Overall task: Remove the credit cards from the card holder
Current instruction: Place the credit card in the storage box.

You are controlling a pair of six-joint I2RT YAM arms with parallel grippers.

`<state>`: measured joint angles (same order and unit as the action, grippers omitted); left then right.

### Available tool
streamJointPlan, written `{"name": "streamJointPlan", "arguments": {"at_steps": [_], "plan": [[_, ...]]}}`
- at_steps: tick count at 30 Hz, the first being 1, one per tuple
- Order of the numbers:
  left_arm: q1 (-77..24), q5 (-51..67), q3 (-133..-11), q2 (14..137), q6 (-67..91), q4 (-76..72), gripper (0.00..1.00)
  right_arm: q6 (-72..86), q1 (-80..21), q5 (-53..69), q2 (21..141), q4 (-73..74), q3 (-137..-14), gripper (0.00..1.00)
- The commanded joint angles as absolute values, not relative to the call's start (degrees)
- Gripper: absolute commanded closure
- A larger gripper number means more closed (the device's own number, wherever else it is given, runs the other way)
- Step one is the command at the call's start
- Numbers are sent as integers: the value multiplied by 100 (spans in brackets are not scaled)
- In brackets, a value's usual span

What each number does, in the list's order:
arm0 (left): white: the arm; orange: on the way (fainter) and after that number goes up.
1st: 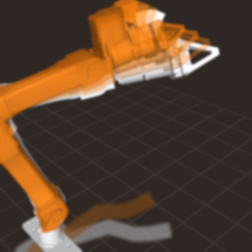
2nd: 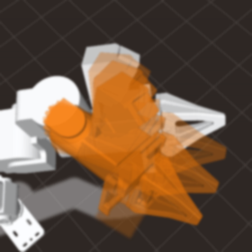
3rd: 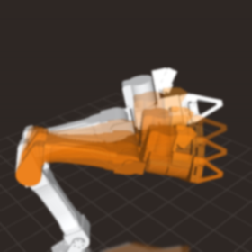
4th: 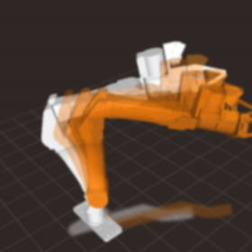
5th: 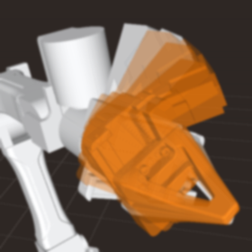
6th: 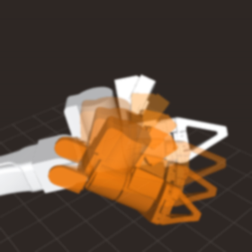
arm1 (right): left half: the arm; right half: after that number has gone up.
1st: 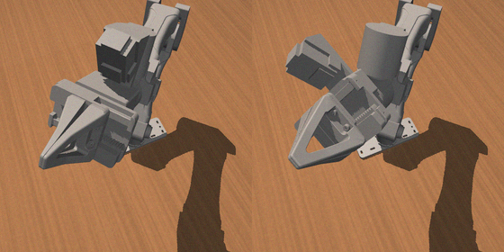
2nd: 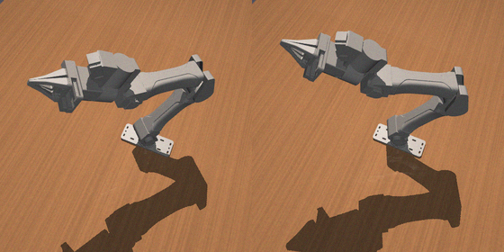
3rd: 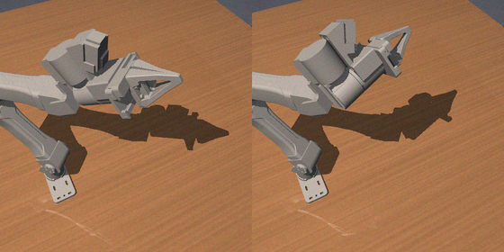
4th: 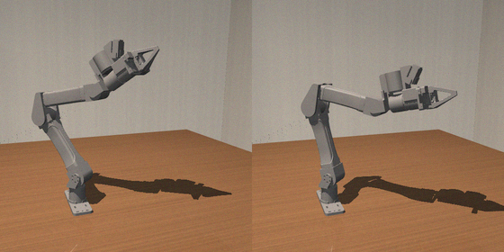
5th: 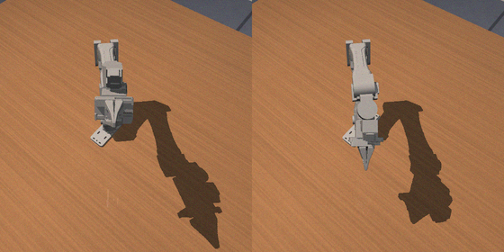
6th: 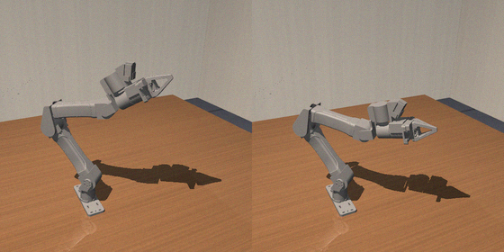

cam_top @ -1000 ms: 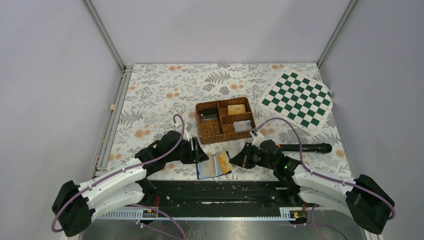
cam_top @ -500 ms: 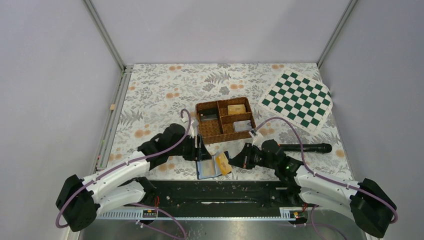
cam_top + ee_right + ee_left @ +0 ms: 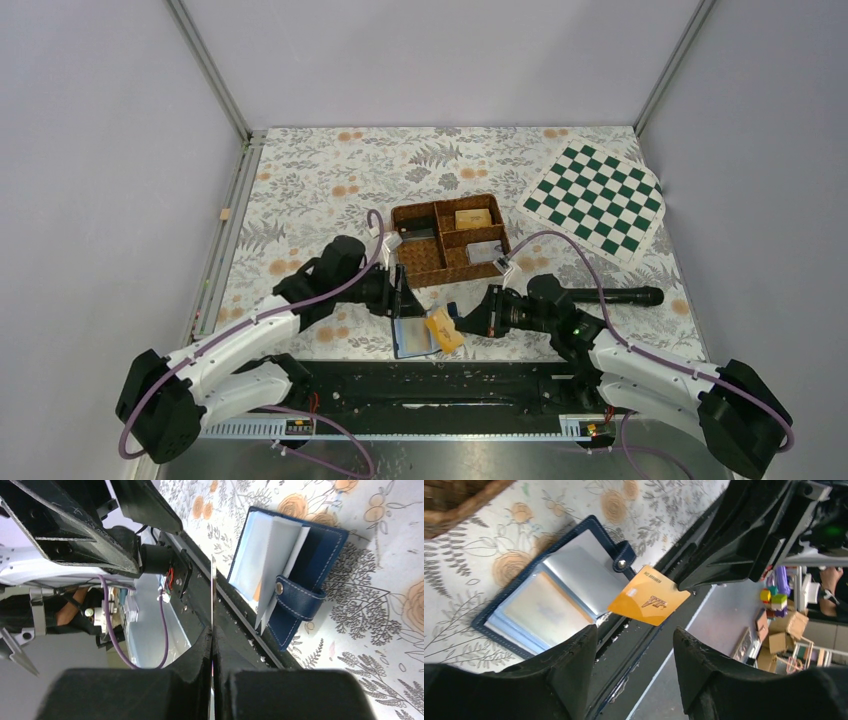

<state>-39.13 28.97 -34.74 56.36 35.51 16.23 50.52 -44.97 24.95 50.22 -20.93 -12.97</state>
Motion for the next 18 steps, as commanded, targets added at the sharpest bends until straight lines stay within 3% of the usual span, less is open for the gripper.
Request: {"name": "streamJointPlan", "arguments": {"at_steps": [1,13,18], "plan": [[-3902,3805,-3632,5745,3303,1099,42,4877,-4430,3129,5036,-2440,-1555,100],[-4095,4396,-3328,6118,3650,189,48,5314,-4411,3716,5027,-3114,-1428,100],[-4219,4463,-3149,6152,3908,-274,61,5435,-4412,3784,4977,-3173,-1408,100]]}}
